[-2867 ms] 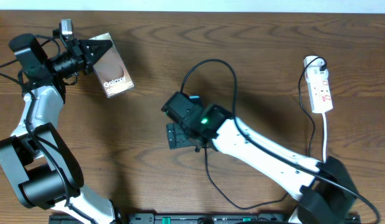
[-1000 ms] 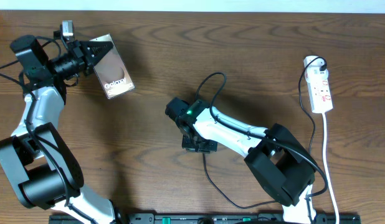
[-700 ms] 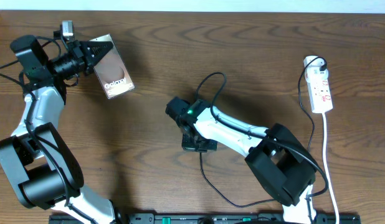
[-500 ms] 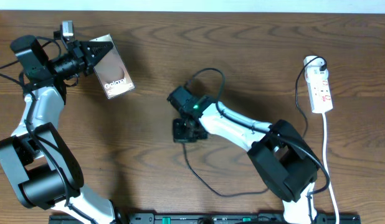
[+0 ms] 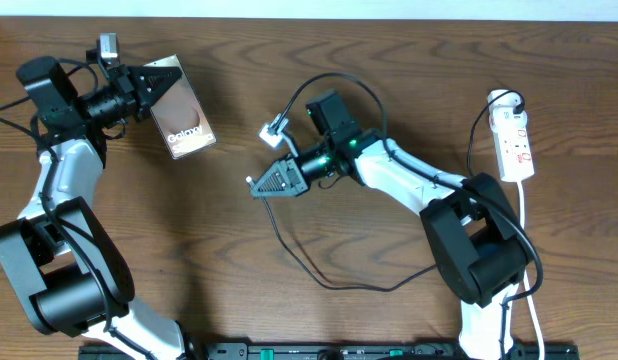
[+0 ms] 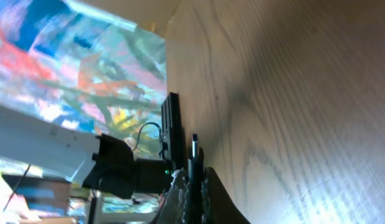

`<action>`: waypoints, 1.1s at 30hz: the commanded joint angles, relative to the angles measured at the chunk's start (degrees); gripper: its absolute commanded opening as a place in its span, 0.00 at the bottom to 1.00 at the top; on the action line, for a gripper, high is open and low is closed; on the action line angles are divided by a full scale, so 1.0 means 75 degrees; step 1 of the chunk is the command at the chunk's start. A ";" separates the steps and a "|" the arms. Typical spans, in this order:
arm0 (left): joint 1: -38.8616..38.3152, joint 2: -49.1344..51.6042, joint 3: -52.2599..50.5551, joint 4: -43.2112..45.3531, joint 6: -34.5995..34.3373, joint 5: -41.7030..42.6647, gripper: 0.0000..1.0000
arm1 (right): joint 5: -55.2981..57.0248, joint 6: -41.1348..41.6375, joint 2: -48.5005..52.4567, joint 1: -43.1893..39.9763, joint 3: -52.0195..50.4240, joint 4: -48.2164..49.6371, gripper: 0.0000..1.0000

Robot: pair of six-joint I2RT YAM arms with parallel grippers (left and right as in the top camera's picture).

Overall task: Plug charger to phone and switch on socket
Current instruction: 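Lift the cable plug with the right gripper toward the phone's bottom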

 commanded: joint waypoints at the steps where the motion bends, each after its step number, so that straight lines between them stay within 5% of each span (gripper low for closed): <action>1: 0.0003 -0.0152 -0.0032 0.0041 0.0044 0.0268 0.07 | -0.1090 -0.0347 0.0289 -0.0291 0.0015 0.0676 0.01; 9: -0.0350 -0.0152 -0.0032 0.0093 0.0050 0.0125 0.07 | -0.2483 0.2154 0.1789 -0.0414 0.0017 0.3736 0.01; 13: -0.0533 -0.0152 -0.0032 0.0271 0.0044 -0.0128 0.07 | -0.2483 0.2731 0.1868 -0.0259 0.0017 0.4660 0.01; 23: -0.1137 -0.0152 -0.0032 0.1151 -0.0262 -0.1580 0.07 | -0.1923 0.6420 0.1868 -0.0224 0.0047 0.9445 0.01; 33: -0.1320 -0.0152 -0.0032 0.2940 -0.1367 -0.1836 0.07 | -0.0994 0.7495 0.1868 -0.0341 0.0061 0.9996 0.01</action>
